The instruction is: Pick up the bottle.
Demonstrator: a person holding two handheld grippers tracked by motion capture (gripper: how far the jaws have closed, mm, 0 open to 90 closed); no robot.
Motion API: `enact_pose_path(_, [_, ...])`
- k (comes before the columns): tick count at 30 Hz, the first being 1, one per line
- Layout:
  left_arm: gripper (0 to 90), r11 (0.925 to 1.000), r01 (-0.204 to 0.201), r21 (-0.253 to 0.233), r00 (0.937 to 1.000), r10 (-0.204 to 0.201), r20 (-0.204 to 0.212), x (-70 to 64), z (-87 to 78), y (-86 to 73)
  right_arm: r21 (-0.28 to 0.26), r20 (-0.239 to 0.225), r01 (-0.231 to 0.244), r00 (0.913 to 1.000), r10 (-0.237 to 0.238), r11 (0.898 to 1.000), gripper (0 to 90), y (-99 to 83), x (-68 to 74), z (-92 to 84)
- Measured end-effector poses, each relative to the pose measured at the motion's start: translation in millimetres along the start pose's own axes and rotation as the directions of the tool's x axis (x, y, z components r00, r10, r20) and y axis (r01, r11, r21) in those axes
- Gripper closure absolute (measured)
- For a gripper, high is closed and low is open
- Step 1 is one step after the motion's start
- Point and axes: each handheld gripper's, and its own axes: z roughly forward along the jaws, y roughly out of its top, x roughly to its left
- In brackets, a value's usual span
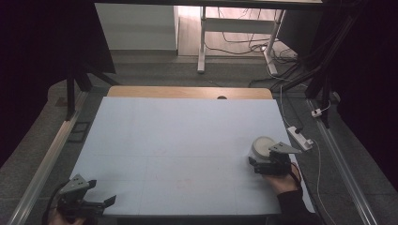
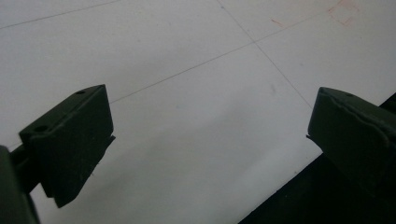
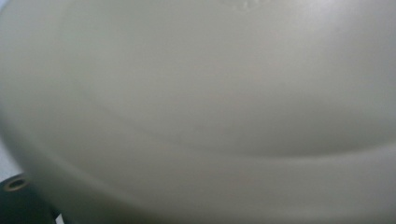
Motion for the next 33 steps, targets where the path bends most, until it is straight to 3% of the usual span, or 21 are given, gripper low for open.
enact_pose_path(10, [1.3,1.0,0.002,0.001,1.0,-0.002,0.0,0.3,-0.2,0.0,-0.017,-0.025,0.021,0.9995,-0.021,1.0,6.5,3.7,5.9,-3.4])
enact_pose_path(18, [1.3,1.0,0.002,0.001,1.0,-0.002,-0.001,0.0,0.1,0.1,-0.048,-0.076,0.023,0.9967,-0.026,0.999,6.5,11.0,15.3,-7.5])
enact_pose_path(33, [1.4,1.0,0.004,0.001,1.0,-0.004,0.0,0.5,0.2,0.1,-0.084,-0.186,0.077,0.9783,-0.092,0.993,6.5,35.1,53.1,-4.3])
